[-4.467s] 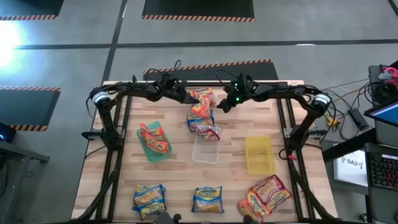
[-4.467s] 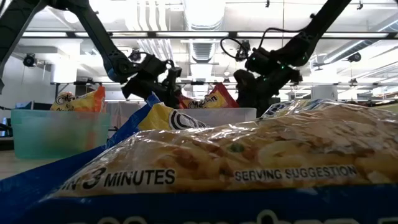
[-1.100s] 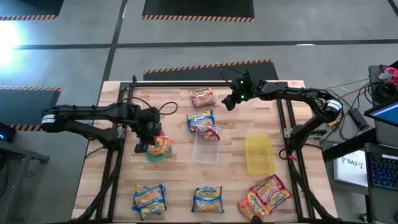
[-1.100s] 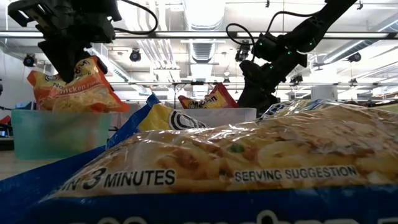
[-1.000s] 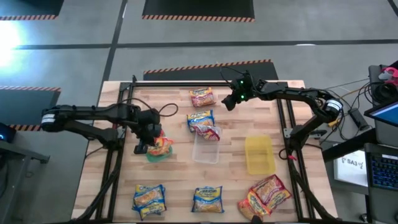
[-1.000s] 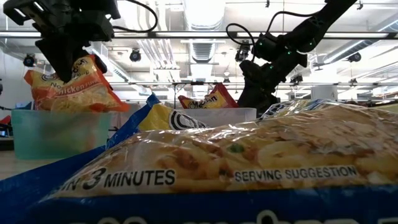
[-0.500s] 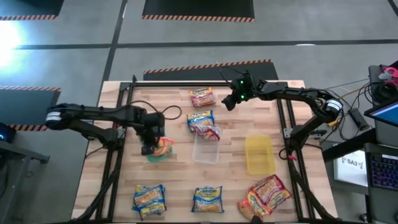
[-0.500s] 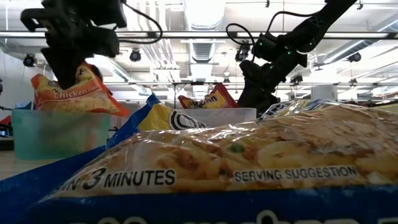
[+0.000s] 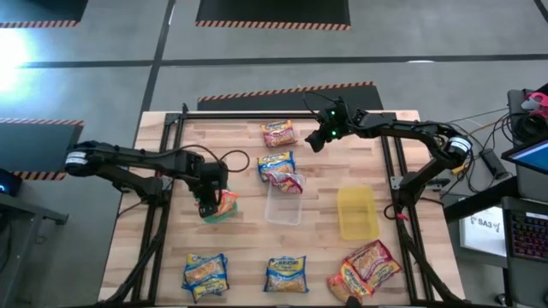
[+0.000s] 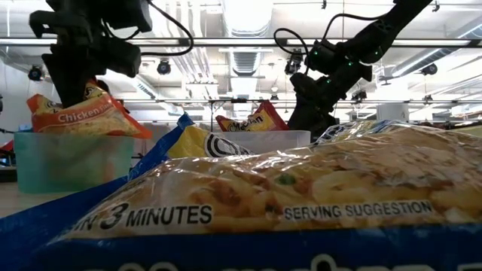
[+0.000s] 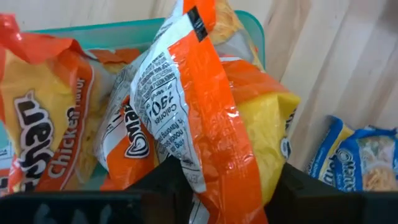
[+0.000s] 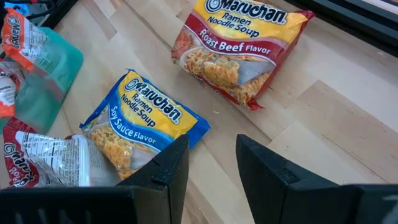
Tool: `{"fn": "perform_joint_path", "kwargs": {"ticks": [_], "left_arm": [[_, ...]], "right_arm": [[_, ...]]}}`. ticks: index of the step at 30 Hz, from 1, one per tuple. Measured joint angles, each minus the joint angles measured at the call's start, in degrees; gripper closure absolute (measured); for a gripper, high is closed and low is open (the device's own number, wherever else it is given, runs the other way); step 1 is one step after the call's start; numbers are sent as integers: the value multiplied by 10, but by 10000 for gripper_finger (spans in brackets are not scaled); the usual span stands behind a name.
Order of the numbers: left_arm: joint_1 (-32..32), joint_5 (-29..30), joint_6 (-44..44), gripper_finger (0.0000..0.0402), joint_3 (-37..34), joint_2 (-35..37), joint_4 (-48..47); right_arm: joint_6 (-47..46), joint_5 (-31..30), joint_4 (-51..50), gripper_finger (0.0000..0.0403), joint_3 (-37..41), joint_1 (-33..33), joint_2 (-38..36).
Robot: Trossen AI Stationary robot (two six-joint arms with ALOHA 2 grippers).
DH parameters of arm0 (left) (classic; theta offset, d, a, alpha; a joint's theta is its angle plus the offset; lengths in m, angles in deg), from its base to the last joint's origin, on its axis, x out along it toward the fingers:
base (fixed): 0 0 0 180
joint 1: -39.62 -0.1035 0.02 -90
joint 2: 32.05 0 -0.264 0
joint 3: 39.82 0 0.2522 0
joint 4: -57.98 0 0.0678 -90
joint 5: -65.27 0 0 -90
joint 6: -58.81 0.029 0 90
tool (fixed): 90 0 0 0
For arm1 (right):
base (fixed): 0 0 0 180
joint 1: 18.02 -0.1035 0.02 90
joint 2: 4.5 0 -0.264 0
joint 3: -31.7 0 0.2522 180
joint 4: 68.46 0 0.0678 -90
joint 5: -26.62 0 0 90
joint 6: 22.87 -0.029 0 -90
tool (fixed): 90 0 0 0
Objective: Sort Maruchan noodles
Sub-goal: Put the orange noodle pack into the green bin
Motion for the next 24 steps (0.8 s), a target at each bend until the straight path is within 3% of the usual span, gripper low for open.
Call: {"fn": "perform_joint_path", "kwargs": {"ticks": [10,21,24], "left_arm": [[3,23,-19,287,0,0,6],[4,51,-114,286,3,0,0],[4,73,-137,268,4,0,-9]], "right_arm": [[0,0,0,280,0,0,0],[0,0,0,280,0,0,0],[0,0,0,280,0,0,0]]}}
